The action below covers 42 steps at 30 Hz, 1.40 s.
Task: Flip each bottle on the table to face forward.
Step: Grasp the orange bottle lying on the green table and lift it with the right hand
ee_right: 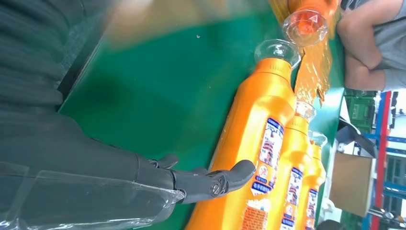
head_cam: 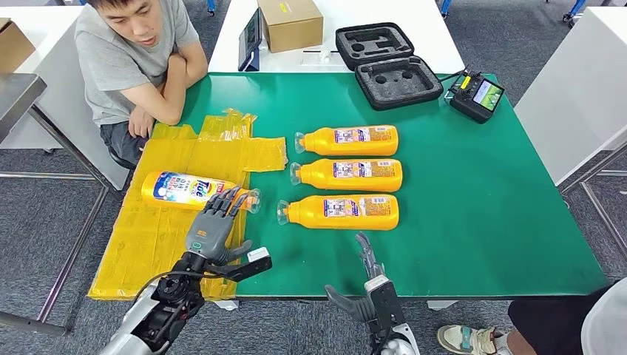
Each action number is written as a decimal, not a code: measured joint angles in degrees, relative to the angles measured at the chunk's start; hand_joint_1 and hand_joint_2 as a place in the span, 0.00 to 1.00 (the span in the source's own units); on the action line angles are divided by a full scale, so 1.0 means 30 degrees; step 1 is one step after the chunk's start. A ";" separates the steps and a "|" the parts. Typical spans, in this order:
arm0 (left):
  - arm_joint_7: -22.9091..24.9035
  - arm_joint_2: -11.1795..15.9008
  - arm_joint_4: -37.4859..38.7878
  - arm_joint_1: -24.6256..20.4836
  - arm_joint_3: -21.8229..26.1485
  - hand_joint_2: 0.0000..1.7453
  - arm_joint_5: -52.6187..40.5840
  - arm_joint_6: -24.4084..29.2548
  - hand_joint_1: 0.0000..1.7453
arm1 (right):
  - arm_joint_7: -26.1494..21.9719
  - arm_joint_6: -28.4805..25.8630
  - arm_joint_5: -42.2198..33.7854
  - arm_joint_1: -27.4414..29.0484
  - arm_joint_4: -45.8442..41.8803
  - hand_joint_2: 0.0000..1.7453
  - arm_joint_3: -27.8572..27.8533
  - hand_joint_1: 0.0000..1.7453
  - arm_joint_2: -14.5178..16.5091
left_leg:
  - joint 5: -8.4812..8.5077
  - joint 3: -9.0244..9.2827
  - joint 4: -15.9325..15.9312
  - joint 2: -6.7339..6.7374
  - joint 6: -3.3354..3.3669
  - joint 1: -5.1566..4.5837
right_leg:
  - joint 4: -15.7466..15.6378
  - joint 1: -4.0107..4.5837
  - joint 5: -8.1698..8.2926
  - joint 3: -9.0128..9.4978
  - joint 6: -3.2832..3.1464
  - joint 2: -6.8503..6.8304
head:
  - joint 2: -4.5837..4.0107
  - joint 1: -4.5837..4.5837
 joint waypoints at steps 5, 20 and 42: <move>0.0279 0.0410 -0.3348 0.1635 -0.0178 0.00 0.0645 -0.0158 0.00 | 0.0000 -0.0049 0.0200 0.0351 -0.0806 1.00 -0.0015 0.00 -0.0066 | 0.0004 0.0005 -0.0001 0.0005 -0.0006 0.0003 | 0.0002 0.0002 0.0000 0.0002 -0.0003 0.0004 | 0.0000 0.0002; -0.1624 0.0882 -1.1584 0.6215 -0.0754 1.00 0.3386 -0.1333 0.00 | 0.0000 -0.1632 0.0874 0.1903 -0.3908 1.00 -0.0095 0.00 -0.0228 | -0.0019 0.0005 -0.0002 0.0002 -0.0011 0.0002 | -0.0005 0.0001 -0.0015 0.0000 -0.0014 0.0003 | 0.0000 0.0000; -0.7982 -0.2131 -1.0341 0.5163 -0.2430 1.00 1.3867 -0.2830 0.00 | 0.1030 -0.5613 1.4922 -0.3179 -0.1009 1.00 -0.2889 0.00 -0.2702 | 0.0022 0.0008 0.0009 -0.0024 0.0037 -0.0029 | -0.0007 -0.0018 0.0017 0.0020 0.0009 -0.0013 | 0.0000 -0.0002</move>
